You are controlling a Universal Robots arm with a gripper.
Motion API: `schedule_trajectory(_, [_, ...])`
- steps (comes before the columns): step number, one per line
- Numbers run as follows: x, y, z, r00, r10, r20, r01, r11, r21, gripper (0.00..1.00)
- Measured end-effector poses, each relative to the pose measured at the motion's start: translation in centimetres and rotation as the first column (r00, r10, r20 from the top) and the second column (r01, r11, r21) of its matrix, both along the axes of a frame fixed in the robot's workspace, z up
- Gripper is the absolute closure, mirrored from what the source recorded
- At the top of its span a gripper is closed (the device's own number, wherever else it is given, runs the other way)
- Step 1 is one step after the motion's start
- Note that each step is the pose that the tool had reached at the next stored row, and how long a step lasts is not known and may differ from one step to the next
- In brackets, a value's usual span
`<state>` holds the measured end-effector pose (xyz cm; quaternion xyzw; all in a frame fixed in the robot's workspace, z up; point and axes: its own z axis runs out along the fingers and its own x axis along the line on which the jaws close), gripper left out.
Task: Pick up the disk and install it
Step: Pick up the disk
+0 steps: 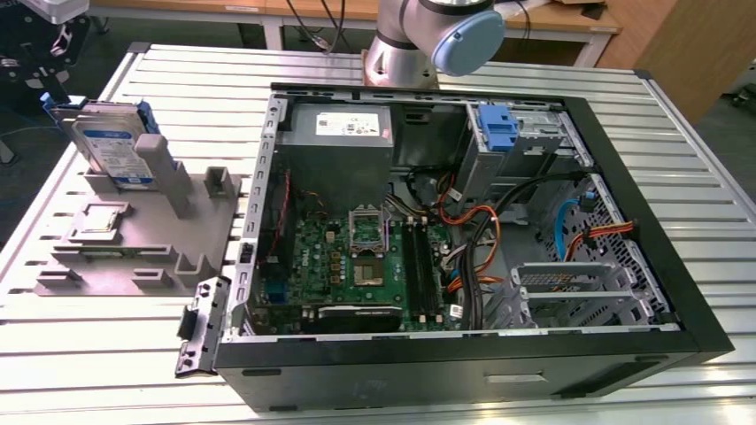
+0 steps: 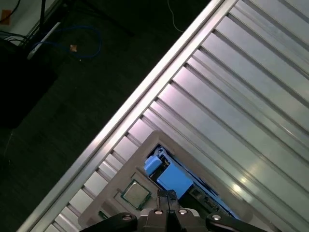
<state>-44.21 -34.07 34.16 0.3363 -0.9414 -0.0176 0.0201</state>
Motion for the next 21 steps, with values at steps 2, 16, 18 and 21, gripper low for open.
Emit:
schedule_trajectory(2, [0.00, 0.00, 0.00, 0.9999, 0.013, 0.0000, -0.013, 0.9999, 0.0000, 0.90])
schedule_trajectory(16, [0.00, 0.00, 0.00, 0.9960, 0.089, 0.0000, -0.089, 0.9960, 0.0000, 0.90])
schedule_trajectory(18, [0.00, 0.00, 0.00, 0.9951, 0.099, 0.0000, -0.099, 0.9951, 0.0000, 0.90])
schedule_trajectory(21, [0.00, 0.00, 0.00, 0.9938, 0.111, 0.0000, -0.111, 0.9938, 0.0000, 0.90])
